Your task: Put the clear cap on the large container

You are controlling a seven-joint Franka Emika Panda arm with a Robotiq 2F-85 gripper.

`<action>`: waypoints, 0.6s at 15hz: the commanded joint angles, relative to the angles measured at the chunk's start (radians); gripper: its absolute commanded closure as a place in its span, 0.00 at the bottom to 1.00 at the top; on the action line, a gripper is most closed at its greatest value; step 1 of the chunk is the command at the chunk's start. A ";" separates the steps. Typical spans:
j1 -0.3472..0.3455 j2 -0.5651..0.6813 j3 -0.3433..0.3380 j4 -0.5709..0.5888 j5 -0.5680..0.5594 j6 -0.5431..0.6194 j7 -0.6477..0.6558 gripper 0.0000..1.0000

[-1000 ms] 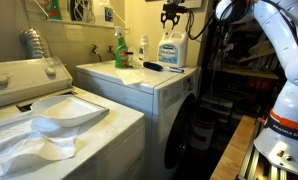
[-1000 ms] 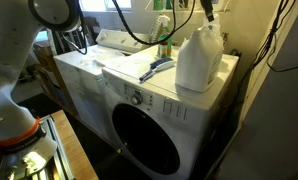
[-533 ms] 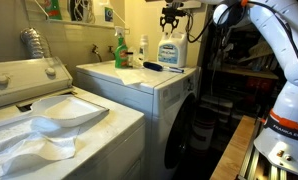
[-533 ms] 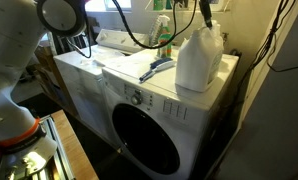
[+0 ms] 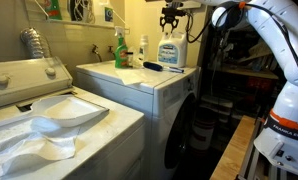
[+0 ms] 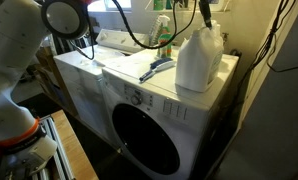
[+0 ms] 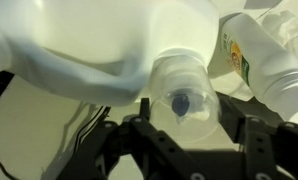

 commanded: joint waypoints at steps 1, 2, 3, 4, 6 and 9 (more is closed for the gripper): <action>-0.024 0.042 0.008 0.053 0.019 -0.018 -0.003 0.06; -0.024 0.042 0.008 0.054 0.018 -0.014 -0.002 0.02; -0.023 0.040 0.009 0.055 0.018 -0.010 -0.005 0.00; -0.023 0.035 0.013 0.056 0.021 -0.010 -0.010 0.00; -0.017 0.019 0.013 0.057 0.015 -0.017 -0.022 0.00; -0.008 0.000 0.004 0.063 -0.003 -0.013 -0.048 0.00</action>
